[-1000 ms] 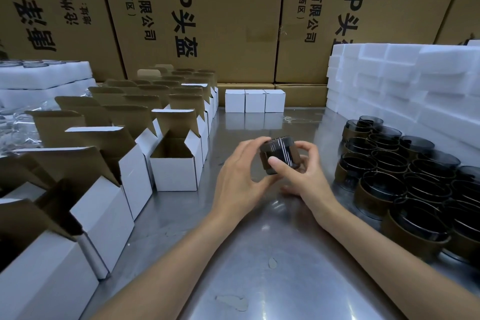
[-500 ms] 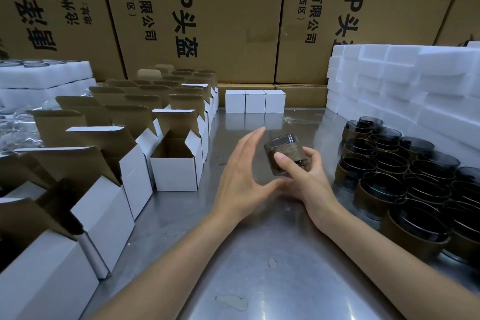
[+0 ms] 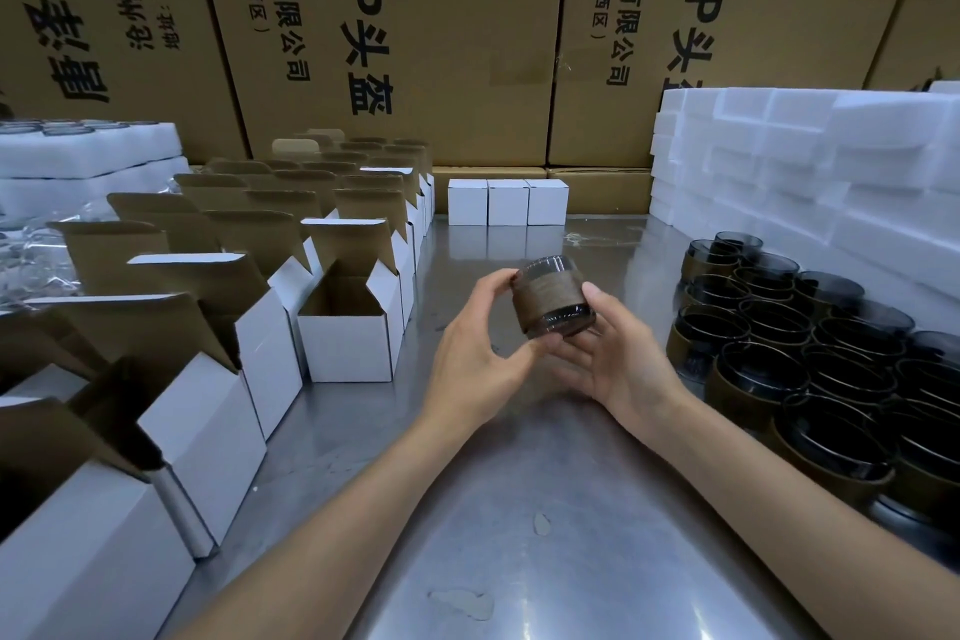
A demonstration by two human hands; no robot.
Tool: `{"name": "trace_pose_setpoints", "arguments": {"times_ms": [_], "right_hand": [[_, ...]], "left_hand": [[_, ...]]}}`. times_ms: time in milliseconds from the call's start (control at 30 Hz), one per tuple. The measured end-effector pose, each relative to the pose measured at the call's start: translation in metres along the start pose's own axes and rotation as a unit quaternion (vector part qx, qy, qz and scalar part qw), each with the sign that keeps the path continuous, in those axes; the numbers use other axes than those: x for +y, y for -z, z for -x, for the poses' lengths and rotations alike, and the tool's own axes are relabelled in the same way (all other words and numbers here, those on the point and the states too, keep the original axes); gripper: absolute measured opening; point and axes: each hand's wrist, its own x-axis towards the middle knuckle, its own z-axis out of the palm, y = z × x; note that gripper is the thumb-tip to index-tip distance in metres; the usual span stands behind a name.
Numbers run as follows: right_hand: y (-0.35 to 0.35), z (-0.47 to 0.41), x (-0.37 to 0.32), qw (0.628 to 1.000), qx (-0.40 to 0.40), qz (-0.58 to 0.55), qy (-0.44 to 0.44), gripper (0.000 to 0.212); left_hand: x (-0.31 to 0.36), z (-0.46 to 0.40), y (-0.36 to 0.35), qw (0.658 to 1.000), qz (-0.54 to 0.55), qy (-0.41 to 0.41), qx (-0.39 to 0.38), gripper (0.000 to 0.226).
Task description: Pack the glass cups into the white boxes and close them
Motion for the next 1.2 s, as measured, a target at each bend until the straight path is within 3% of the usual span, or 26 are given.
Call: {"name": "trace_pose_setpoints", "arguments": {"times_ms": [167,300,433,500,600,667,767,900,1000,1100,1200], "right_hand": [[-0.002,0.001,0.008,0.995,0.079,0.004,0.064,0.063],[-0.005,0.002,0.009,0.994,0.073,0.016,0.083,0.077],[-0.007,0.003,0.009,0.994,0.053,0.046,0.083,0.08],[-0.007,0.002,0.009,0.997,0.035,0.04,0.062,0.073],[-0.004,-0.001,0.002,1.0,-0.013,-0.003,-0.001,0.04],[-0.001,-0.001,0.0,1.0,-0.027,-0.009,-0.011,0.036],[-0.002,0.0,0.004,0.999,0.0,-0.001,0.038,0.046],[-0.005,0.001,0.011,0.994,0.052,0.004,0.091,0.076],[-0.004,0.0,0.011,0.993,0.059,0.002,0.101,0.083],[-0.003,0.0,0.009,0.996,0.043,0.001,0.082,0.072],[-0.002,-0.001,0.004,0.999,0.007,-0.044,0.029,0.04]], "left_hand": [[0.001,0.002,0.0,1.0,-0.015,-0.002,-0.015,0.082],[0.003,0.001,0.0,0.997,-0.05,-0.062,-0.018,0.074],[0.005,0.002,0.0,0.998,-0.04,-0.046,-0.004,0.061],[0.006,0.001,0.001,1.0,-0.015,-0.021,0.007,0.058],[0.004,0.0,0.003,1.0,0.015,0.008,0.013,0.062],[0.0,0.0,0.002,0.999,0.034,0.025,-0.008,0.06],[-0.003,0.001,0.0,0.998,0.038,0.033,-0.042,0.061],[0.0,0.001,0.001,0.997,0.034,0.039,-0.052,0.074],[0.001,0.001,0.001,0.997,0.033,0.038,-0.052,0.077],[0.0,0.001,0.002,0.997,0.025,0.035,-0.058,0.078],[0.001,0.0,0.001,0.998,0.019,0.033,-0.042,0.073]]}}
